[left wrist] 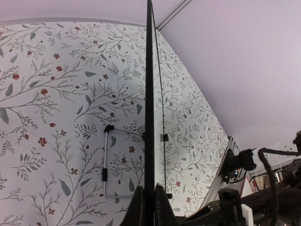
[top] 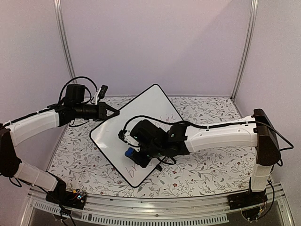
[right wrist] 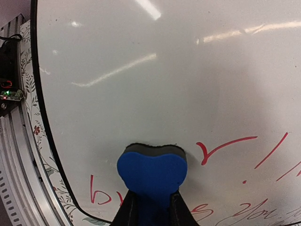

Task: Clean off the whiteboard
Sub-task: Erase the whiteboard at the center of the board.

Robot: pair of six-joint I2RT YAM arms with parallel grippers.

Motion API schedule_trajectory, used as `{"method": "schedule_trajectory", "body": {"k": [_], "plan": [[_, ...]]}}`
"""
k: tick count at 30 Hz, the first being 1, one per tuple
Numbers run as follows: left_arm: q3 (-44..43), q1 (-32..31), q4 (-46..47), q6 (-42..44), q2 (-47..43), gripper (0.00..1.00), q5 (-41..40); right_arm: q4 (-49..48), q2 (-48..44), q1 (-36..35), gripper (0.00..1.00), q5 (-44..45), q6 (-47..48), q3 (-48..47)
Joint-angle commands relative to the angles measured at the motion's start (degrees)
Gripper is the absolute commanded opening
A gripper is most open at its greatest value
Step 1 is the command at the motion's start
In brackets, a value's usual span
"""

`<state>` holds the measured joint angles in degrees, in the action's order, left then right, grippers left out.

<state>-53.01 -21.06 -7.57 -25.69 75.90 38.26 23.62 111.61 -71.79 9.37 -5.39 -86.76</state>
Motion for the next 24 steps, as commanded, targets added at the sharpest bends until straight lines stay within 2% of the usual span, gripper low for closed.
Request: {"method": "schedule_trajectory", "body": {"k": [1, 17, 24], "plan": [[-0.69, -0.91, -0.25, 1.18, 0.82, 0.00, 0.21, 5.22, 0.07, -0.02, 0.03, 0.89, -1.11, 3.00], [-0.69, -0.85, -0.25, 1.11, 0.92, 0.00, 0.18, 6.38, -1.78, -0.19, 0.03, 1.32, -1.25, 3.71], [-0.69, -0.85, -0.25, 1.10, 0.88, 0.00, 0.19, 7.51, -2.08, -0.19, 0.03, 2.41, -0.13, 1.28]]}}
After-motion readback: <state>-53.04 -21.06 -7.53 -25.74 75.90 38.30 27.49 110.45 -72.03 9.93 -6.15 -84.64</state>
